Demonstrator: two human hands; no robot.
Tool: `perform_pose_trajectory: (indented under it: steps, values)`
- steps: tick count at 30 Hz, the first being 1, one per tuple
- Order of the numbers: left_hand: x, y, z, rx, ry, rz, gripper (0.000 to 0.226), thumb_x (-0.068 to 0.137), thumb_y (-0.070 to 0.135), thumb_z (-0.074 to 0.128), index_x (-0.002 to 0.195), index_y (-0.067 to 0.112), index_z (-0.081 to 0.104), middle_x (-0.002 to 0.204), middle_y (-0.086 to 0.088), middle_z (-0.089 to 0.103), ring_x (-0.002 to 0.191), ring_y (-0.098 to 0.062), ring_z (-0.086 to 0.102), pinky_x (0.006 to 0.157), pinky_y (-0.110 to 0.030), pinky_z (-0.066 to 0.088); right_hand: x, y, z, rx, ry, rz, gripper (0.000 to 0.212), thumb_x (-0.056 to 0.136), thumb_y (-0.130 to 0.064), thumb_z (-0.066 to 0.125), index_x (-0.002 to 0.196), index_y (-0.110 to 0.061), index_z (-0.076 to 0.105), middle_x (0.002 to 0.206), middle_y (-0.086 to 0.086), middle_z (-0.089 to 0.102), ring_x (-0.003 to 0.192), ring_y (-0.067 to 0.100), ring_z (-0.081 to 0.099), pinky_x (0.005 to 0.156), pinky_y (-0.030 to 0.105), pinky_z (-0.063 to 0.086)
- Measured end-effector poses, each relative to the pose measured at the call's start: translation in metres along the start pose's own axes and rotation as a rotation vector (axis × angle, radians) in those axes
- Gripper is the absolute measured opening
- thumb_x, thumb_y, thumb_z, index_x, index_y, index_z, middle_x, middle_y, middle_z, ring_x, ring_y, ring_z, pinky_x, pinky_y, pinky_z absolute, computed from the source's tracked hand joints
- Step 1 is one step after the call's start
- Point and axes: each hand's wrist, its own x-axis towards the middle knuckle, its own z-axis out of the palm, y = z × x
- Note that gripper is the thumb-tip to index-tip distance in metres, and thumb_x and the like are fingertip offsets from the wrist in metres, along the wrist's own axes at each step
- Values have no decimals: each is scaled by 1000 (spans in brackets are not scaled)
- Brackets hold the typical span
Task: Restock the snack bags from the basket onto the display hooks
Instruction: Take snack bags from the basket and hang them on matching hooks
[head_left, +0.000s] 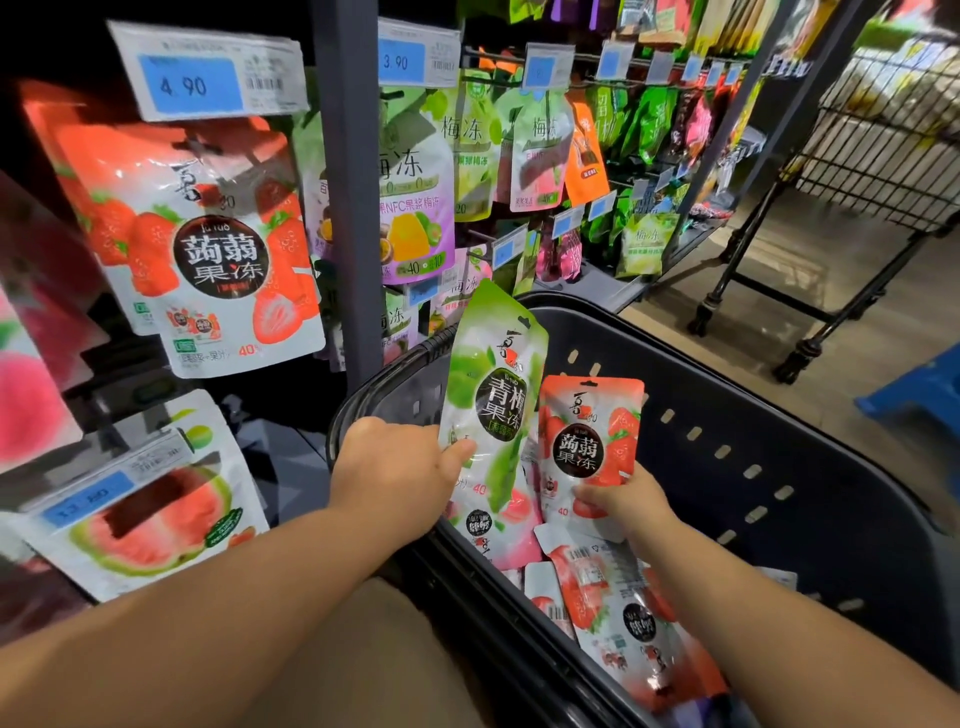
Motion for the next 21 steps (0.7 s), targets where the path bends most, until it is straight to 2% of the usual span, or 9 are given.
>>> perform_pose_trajectory:
  steps: [2, 5, 7, 9, 11, 13, 15, 18, 21]
  values:
    - [-1, -2, 0, -87, 45, -12, 53, 104, 50, 23, 64, 19, 38, 64, 0, 54, 83, -25, 60, 77, -34, 34, -1, -4, -2, 5, 40, -26, 28, 78, 2, 79, 96, -12, 64, 85, 6, 71, 73, 21, 69, 68, 32, 56]
    - [-5, -8, 1, -401, 72, -101, 50, 101, 50, 35, 62, 20, 45, 65, -2, 54, 90, -30, 58, 77, -35, 35, -3, -16, -8, 127, 64, -69, 28, 79, 5, 76, 100, -9, 65, 88, 9, 71, 80, 27, 69, 82, 43, 56]
    - [-10, -12, -2, -626, 117, -171, 44, 99, 49, 43, 72, 20, 63, 76, -3, 65, 90, -27, 60, 80, -36, 43, -8, -32, -13, 232, 33, -126, 28, 81, 9, 72, 106, 0, 65, 86, 13, 71, 76, 29, 67, 77, 42, 57]
    - [-17, -18, -10, -782, 180, -223, 38, 98, 47, 48, 73, 23, 65, 73, 1, 64, 83, -23, 59, 77, -33, 45, -19, -52, -15, 337, -45, -193, 22, 83, 10, 67, 103, 1, 66, 82, 14, 73, 72, 28, 70, 73, 42, 60]
    - [-28, -28, -21, -873, 226, -260, 35, 97, 45, 51, 75, 24, 68, 72, 4, 69, 80, -18, 61, 73, -28, 42, -34, -75, -16, 411, -137, -266, 16, 87, 10, 61, 94, -4, 65, 70, 6, 73, 61, 18, 70, 57, 33, 60]
    - [-43, -43, -32, -951, 273, -288, 35, 96, 43, 53, 68, 34, 70, 67, 21, 70, 74, -2, 60, 68, -18, 43, -47, -95, -16, 455, -210, -322, 17, 89, 10, 57, 90, -7, 62, 67, 3, 72, 57, 15, 69, 51, 28, 56]
    - [-61, -62, -43, -947, 304, -295, 42, 96, 41, 53, 55, 41, 65, 59, 33, 63, 67, 6, 58, 63, -11, 39, -59, -113, -12, 466, -298, -388, 13, 87, 7, 58, 91, -5, 62, 71, 8, 71, 60, 19, 69, 57, 35, 56]
    - [-87, -90, -52, -935, 360, -336, 47, 97, 35, 54, 50, 35, 63, 53, 26, 62, 57, 11, 57, 60, -10, 38, -75, -135, 5, 443, -464, -455, 13, 79, -2, 62, 91, 1, 62, 69, 10, 69, 58, 20, 67, 56, 33, 54]
    - [-110, -109, -61, -921, 447, -402, 57, 96, 27, 57, 39, 25, 61, 38, 16, 52, 48, -2, 50, 59, -16, 35, -85, -154, 34, 372, -588, -493, 42, 71, -11, 81, 105, 5, 62, 85, 18, 69, 72, 29, 66, 63, 38, 57]
